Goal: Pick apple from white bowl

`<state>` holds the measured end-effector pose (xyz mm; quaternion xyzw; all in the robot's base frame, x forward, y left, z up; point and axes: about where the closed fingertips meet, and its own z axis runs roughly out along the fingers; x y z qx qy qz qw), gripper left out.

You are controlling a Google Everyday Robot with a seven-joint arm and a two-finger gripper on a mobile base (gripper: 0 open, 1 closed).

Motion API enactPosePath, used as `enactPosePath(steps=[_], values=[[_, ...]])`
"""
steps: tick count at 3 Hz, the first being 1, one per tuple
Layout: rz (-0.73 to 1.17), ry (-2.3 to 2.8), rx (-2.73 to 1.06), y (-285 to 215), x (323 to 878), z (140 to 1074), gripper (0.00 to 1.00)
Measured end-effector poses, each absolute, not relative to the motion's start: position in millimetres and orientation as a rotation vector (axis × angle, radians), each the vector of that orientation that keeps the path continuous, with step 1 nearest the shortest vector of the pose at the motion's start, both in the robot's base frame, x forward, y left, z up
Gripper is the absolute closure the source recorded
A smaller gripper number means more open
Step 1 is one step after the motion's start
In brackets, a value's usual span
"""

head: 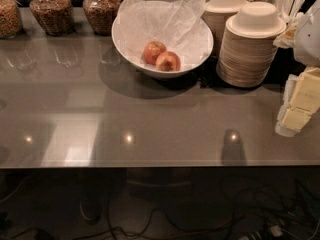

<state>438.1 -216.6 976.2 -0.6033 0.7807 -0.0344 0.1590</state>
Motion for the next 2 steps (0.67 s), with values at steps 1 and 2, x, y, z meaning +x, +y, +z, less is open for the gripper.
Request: enactPosePath(steps=[1,2], values=[[-0.098,2.231,-1.724,-216.6,438.3,976.2,0.00],[-0.070,2.183,-1.681,-212.7,459.2,973.0,0.00]])
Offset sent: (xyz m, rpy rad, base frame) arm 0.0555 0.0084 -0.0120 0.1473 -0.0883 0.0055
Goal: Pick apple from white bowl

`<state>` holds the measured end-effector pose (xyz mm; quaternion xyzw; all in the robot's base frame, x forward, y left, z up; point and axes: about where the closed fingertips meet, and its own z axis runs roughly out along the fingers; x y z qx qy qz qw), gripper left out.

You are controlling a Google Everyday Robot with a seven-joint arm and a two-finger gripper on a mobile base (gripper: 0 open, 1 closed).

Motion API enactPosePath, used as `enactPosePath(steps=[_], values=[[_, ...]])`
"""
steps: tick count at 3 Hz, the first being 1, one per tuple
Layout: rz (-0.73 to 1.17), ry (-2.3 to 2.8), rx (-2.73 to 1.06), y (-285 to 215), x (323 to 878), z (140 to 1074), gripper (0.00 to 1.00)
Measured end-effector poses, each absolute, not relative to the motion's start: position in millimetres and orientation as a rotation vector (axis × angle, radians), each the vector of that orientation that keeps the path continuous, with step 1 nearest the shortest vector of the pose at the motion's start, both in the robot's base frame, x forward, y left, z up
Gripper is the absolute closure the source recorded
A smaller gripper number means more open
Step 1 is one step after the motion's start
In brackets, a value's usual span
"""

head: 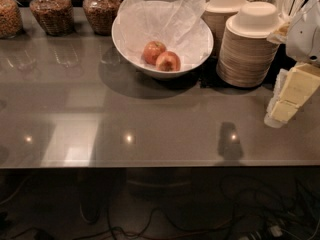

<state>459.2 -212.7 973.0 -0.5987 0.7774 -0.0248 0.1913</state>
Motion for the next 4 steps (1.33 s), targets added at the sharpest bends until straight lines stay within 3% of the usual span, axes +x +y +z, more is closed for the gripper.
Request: enactPosePath(steps=[4], values=[[-0.057,1.998,-1.519,-137.5,599.8,963.4,0.00]])
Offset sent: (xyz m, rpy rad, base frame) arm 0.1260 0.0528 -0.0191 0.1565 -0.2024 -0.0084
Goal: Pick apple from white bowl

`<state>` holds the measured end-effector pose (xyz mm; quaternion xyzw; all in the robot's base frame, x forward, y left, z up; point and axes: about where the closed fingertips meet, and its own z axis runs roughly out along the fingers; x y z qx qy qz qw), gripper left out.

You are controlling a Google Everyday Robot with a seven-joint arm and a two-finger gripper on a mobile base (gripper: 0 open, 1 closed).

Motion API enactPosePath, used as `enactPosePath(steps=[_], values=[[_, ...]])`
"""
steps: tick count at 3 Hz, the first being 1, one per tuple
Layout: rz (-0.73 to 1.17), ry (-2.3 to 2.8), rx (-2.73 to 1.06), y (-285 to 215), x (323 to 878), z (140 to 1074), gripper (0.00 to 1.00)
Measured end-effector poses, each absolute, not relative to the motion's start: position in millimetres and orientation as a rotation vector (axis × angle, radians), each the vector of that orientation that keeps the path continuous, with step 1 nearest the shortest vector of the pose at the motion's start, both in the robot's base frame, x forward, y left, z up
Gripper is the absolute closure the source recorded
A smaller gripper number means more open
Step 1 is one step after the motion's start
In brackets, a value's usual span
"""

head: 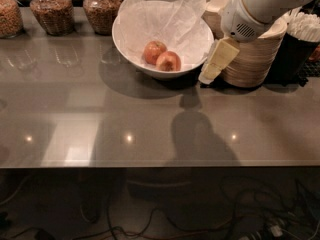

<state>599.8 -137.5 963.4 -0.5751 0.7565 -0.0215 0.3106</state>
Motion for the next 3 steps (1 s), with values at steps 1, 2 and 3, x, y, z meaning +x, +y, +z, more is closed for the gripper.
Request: enactPosePath(steps=[1,2,3], values=[[-0.048,1.981,-1.479,-117.5,631.6,967.8,0.00],[-0.020,1.966,-1.463,-97.5,656.1,968.0,0.09],[0.017,1.955,-1.463,-80.2,672.7,964.2,0.20]])
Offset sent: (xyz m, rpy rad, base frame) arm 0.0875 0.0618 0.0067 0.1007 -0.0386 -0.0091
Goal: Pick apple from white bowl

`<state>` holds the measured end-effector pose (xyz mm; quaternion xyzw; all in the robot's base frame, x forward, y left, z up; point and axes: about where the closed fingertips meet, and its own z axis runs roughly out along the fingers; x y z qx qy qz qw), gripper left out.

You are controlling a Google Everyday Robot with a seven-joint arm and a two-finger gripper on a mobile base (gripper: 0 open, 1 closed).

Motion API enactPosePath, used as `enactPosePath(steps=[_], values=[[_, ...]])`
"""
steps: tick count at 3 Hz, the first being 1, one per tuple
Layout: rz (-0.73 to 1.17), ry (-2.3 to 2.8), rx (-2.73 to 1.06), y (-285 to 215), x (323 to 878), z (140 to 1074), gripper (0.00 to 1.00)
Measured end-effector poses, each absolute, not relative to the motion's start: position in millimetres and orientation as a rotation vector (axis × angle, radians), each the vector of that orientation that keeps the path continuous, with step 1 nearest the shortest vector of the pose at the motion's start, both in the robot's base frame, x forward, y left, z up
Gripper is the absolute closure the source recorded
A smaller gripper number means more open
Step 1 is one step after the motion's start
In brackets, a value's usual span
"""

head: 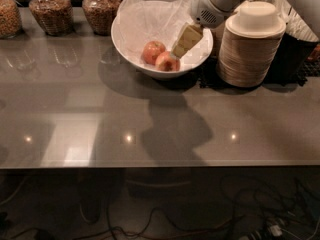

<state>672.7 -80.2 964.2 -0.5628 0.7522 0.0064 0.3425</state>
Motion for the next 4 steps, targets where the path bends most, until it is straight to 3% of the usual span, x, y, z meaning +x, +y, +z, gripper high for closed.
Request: enactPosePath(steps=[1,4], values=[[0.055,1.959,-1.477,-65.7,684.2,953.9,0.31],[0.151,2.065,-1.520,-48.0,700.8,897.1,0.31]])
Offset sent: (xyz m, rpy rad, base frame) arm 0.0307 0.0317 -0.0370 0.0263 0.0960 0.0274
